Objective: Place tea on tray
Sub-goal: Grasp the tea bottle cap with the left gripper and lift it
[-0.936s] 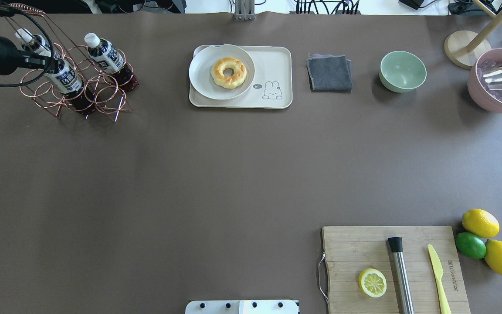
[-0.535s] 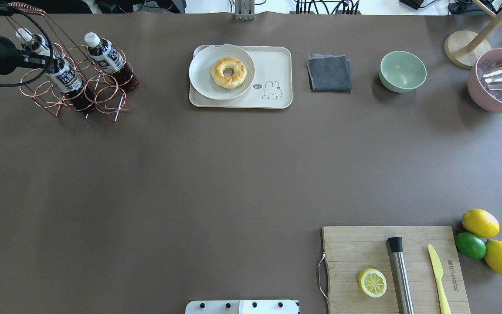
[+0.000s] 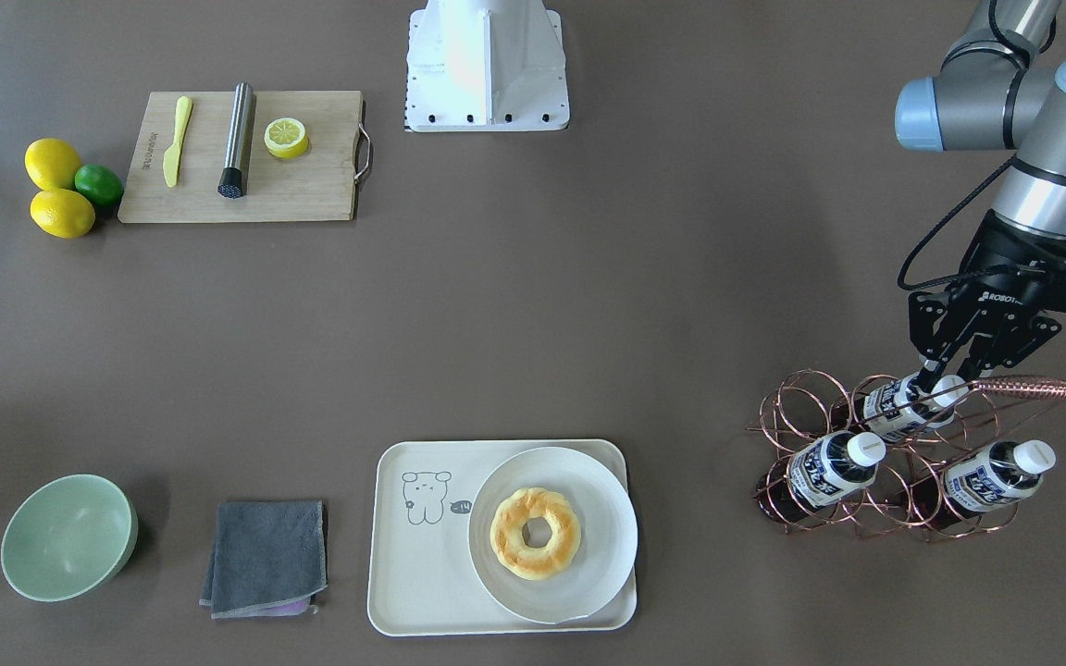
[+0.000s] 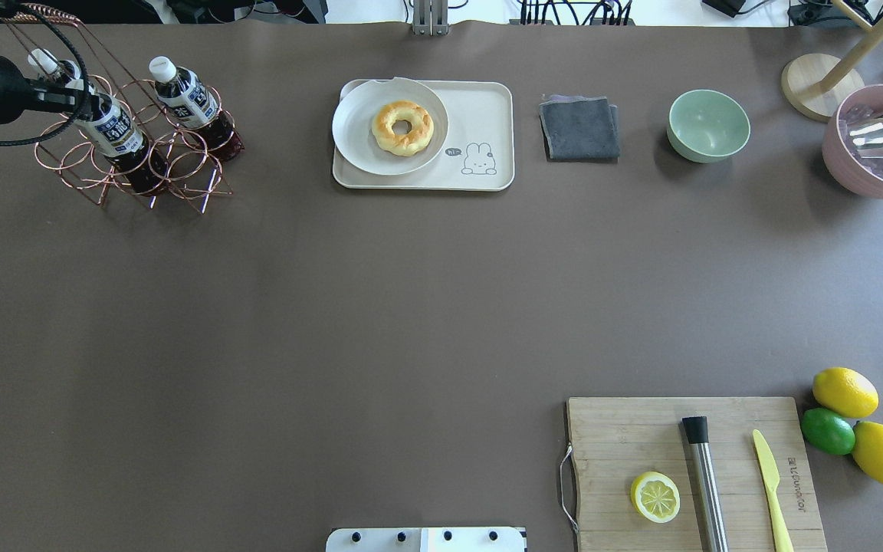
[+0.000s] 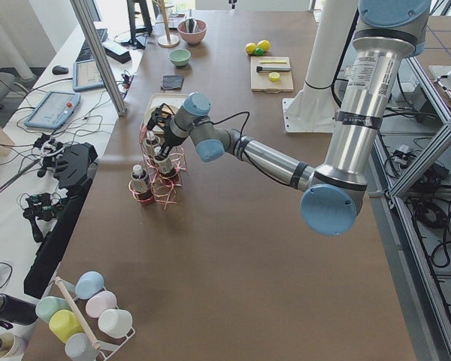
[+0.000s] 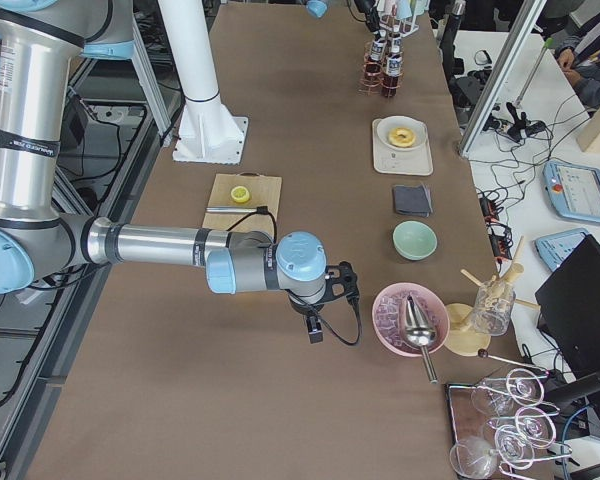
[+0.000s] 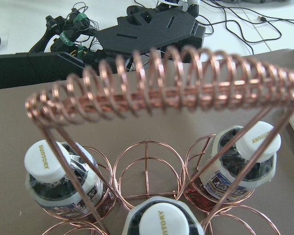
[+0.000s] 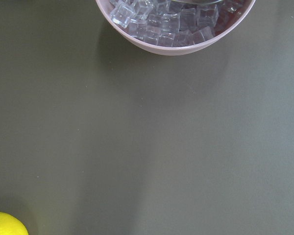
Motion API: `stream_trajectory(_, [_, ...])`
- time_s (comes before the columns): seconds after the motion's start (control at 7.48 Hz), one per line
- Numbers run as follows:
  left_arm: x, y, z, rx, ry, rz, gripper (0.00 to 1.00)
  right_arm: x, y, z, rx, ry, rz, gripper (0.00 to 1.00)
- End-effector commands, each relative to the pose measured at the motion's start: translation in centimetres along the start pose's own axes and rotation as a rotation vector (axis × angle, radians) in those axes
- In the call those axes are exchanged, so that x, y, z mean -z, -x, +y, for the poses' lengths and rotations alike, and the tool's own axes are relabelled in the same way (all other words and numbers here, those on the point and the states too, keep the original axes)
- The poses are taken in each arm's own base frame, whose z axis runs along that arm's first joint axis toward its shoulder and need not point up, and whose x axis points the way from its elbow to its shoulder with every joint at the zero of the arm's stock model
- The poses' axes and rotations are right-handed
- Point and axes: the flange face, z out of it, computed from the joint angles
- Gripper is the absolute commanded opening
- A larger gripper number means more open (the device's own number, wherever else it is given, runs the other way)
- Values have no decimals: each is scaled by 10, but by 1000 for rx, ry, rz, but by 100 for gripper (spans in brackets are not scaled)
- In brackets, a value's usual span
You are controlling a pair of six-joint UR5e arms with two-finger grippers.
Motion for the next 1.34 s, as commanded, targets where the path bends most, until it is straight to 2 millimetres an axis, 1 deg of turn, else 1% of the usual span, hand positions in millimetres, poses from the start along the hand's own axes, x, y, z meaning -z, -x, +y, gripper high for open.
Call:
stream_trajectory(0.0, [28, 1, -20, 4, -42, 0, 0, 0, 0, 0, 1, 0, 0, 100])
stream_trajectory(0.13, [47, -3, -28, -17, -53, -9, 0, -1, 0, 0, 1, 3, -1, 100])
stream_trajectory(0.27, [75, -9, -38, -35, -38, -25, 0, -5, -4, 2, -4, 9, -2, 100])
stream_trajectory(0.4, [98, -8, -45, -43, -22, -29, 0, -5, -4, 2, -4, 9, -2, 100])
stream_trajectory(0.53, [127, 2, -56, -46, -26, -35, 0, -5, -4, 2, -4, 9, -2, 100])
stream_trajectory(0.67, [151, -4, -59, -29, -26, -30, 0, -5, -4, 2, -3, 9, -2, 100])
stream_trajectory(0.8, [166, -28, -54, 7, -24, -6, 0, -4, -3, 2, 1, 7, -3, 100])
stream_trajectory(0.94, [174, -66, -38, 1, 5, 30, 0, -2, 0, -2, 33, -22, -3, 100])
stream_trajectory(1.07, [177, -104, -33, 11, 11, 52, 0, -1, 1, -3, 43, -32, -2, 100])
stream_trajectory(1.2, [168, -163, -21, 39, 16, 74, 0, 0, 2, -3, 51, -35, 1, 100])
